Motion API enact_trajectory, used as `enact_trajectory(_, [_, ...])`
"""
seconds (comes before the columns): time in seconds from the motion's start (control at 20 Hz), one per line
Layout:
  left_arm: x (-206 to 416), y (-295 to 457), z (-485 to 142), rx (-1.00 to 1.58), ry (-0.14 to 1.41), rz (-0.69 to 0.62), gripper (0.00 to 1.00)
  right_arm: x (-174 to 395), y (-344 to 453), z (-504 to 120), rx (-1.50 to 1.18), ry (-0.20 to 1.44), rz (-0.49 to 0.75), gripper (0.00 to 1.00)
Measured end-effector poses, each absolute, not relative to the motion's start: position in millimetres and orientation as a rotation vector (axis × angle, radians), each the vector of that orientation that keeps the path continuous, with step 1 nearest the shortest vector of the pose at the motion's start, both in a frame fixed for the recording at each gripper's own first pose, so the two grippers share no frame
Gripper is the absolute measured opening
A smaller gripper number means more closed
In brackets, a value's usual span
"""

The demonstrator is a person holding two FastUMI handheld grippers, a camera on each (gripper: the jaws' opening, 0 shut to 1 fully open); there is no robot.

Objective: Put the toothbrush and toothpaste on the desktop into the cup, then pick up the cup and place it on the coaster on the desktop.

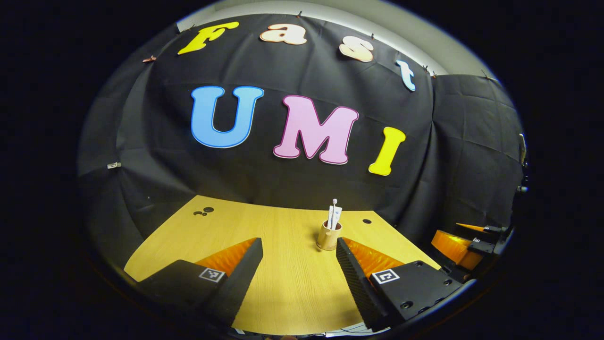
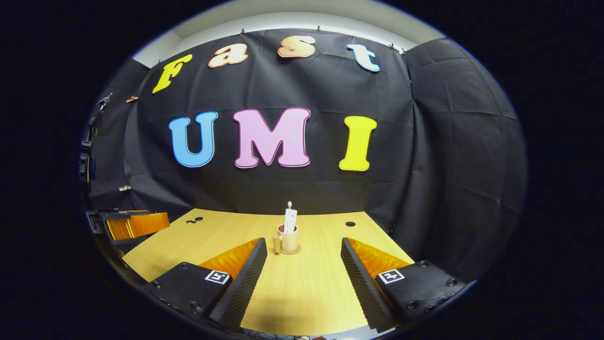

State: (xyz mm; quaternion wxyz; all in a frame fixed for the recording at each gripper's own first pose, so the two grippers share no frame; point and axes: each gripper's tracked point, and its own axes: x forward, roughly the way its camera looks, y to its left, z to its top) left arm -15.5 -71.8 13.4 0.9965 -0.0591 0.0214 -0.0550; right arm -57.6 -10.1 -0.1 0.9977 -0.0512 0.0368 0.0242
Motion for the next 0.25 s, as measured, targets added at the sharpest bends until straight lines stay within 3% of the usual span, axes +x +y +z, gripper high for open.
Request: enact_trajectory(0.25, [-39.6, -58.2, 1.4, -0.108, -0.001, -0.089, 0.97, -73.4, -9.4, -12.5, -0.082, 0.085, 0.018, 0.96])
